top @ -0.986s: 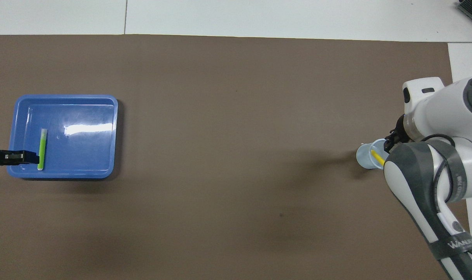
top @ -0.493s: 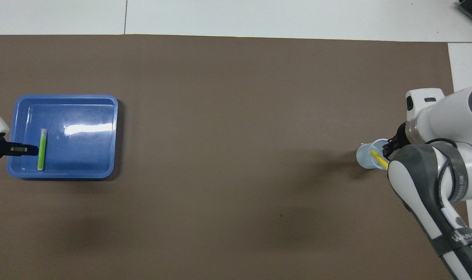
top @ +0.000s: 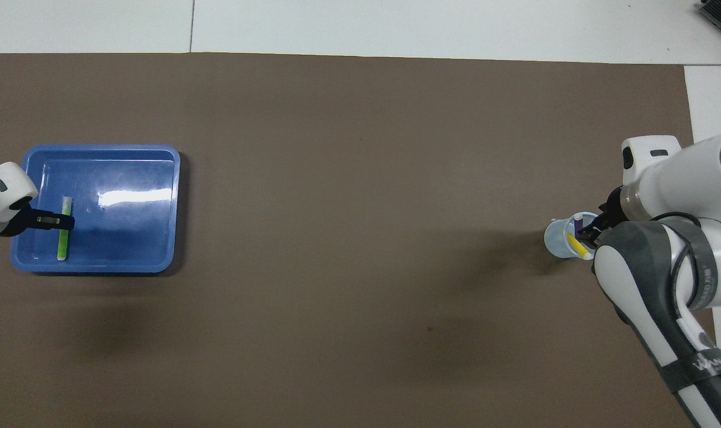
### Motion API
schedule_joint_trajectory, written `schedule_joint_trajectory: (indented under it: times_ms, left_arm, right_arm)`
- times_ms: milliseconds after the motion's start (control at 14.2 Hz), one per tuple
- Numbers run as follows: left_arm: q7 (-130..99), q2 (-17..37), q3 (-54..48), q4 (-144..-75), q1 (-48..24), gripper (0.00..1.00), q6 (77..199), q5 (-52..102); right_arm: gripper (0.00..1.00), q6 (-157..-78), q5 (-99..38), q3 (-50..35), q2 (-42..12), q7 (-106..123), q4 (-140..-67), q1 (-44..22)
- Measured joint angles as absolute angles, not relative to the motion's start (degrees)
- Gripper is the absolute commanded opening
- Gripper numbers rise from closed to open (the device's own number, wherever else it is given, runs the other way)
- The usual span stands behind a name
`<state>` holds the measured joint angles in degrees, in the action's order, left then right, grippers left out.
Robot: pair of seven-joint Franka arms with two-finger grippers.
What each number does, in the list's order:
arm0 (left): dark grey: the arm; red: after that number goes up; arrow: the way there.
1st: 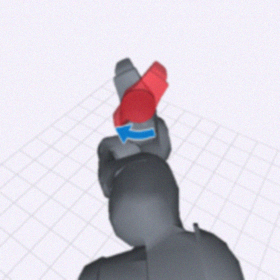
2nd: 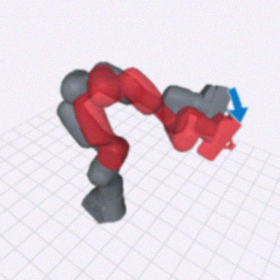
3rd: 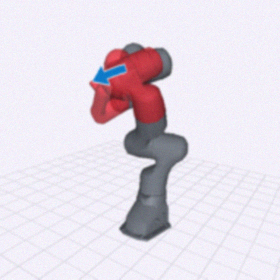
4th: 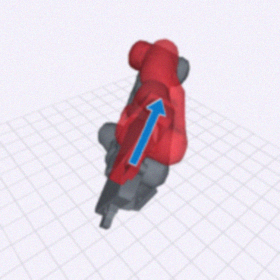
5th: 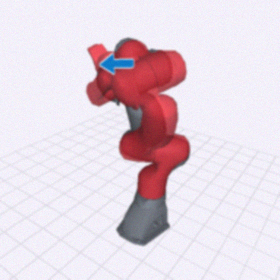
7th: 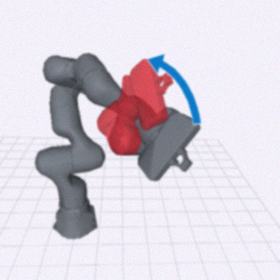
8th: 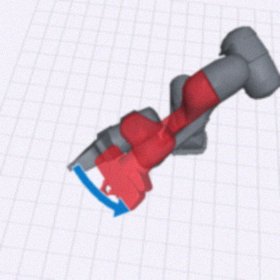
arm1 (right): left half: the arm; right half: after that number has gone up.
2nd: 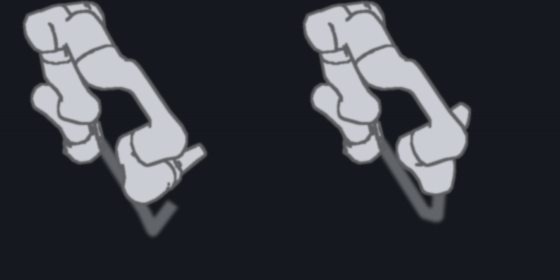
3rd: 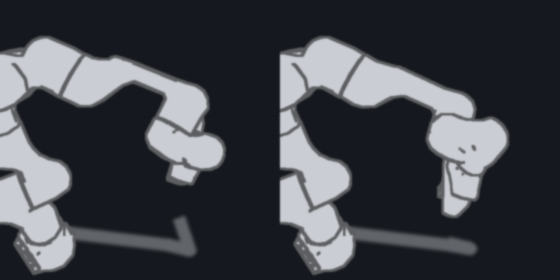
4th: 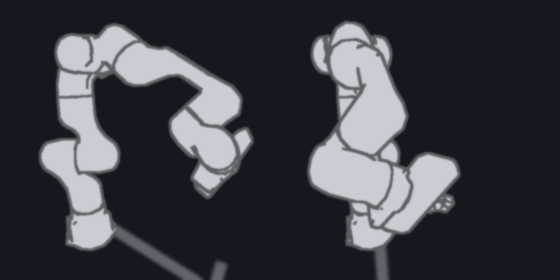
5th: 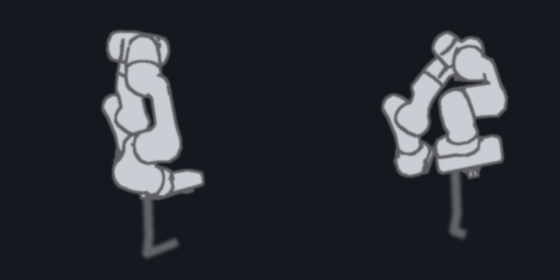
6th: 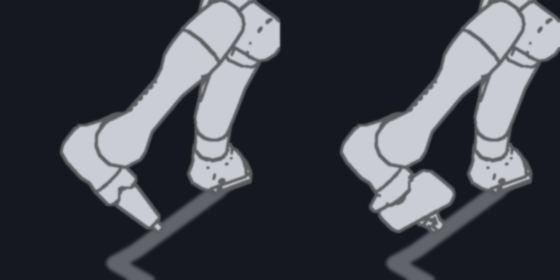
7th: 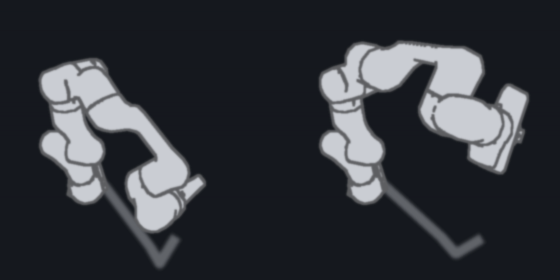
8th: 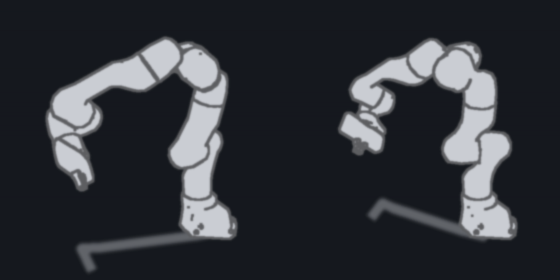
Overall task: Transfer and insert pens with both arms
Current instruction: 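Grasp the green pen with the left gripper while the right gripper returns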
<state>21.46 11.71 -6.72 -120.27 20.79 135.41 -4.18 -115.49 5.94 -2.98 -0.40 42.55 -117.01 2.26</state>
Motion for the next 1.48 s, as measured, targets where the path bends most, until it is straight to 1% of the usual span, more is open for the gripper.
schedule_joint_trajectory:
  times_ms: [70,282,352,423,493,634,704,775,845,915,986,1479]
  left_arm:
    - [21.6,12.8,-6.7,-120.1,20.8,0.55,136.5,-4.2]
    - [21.9,14.3,-6.6,-119.6,20.8,0.55,137.6,-4.3]
    - [22.0,14.4,-6.6,-119.3,20.8,0.55,137.6,-4.3]
    - [22.0,14.6,-6.6,-119.2,20.9,0.55,137.6,-4.3]
    - [22.2,14.8,-6.6,-119.0,20.9,0.55,137.8,-4.3]
    - [22.4,15.9,-6.6,-118.9,21.2,0.55,139.3,-4.3]
    - [22.5,16.6,-6.6,-118.9,21.5,0.54,139.9,-4.3]
    - [22.6,17.1,-6.7,-118.7,21.6,0.49,140.2,-4.3]
    - [22.6,17.1,-6.7,-118.7,21.6,0.4,140.3,-4.3]
    - [22.6,17.1,-6.7,-118.7,21.6,0.08,140.3,-4.3]
    - [22.6,17.1,-6.7,-118.6,21.6,0.0,140.4,-4.4]
    - [22.6,16.9,-6.6,-118.3,21.6,0.0,140.4,-4.6]
  right_arm:
    - [0.67,-115.5,4.3,-3.1,-0.3,42.5,-116.8,2.2]
    - [0.69,-115.5,-0.9,-3.6,-0.1,41.0,-116.2,1.6]
    - [0.72,-115.4,-2.7,-3.7,0.0,39.9,-116.1,1.1]
    - [0.76,-115.3,-4.3,-3.8,0.0,38.5,-116.1,0.6]
    - [0.78,-115.1,-6.2,-3.9,0.1,36.6,-116.1,0.1]
    - [0.84,-114.5,-10.2,-3.9,0.1,31.5,-116.0,-1.3]
    - [0.91,-114.4,-12.0,-4.0,0.1,28.4,-116.0,-2.2]
    - [0.99,-114.4,-14.2,-4.0,0.1,24.9,-116.0,-3.3]
    - [1.0,-114.4,-16.0,-4.0,0.1,21.7,-116.0,-4.3]
    - [1.0,-114.4,-17.5,-4.0,0.1,18.5,-115.9,-5.3]
    - [1.0,-114.4,-18.3,-4.0,0.1,16.0,-115.9,-6.0]
    - [1.0,-114.5,-24.0,-4.0,0.2,3.1,-115.5,-8.3]
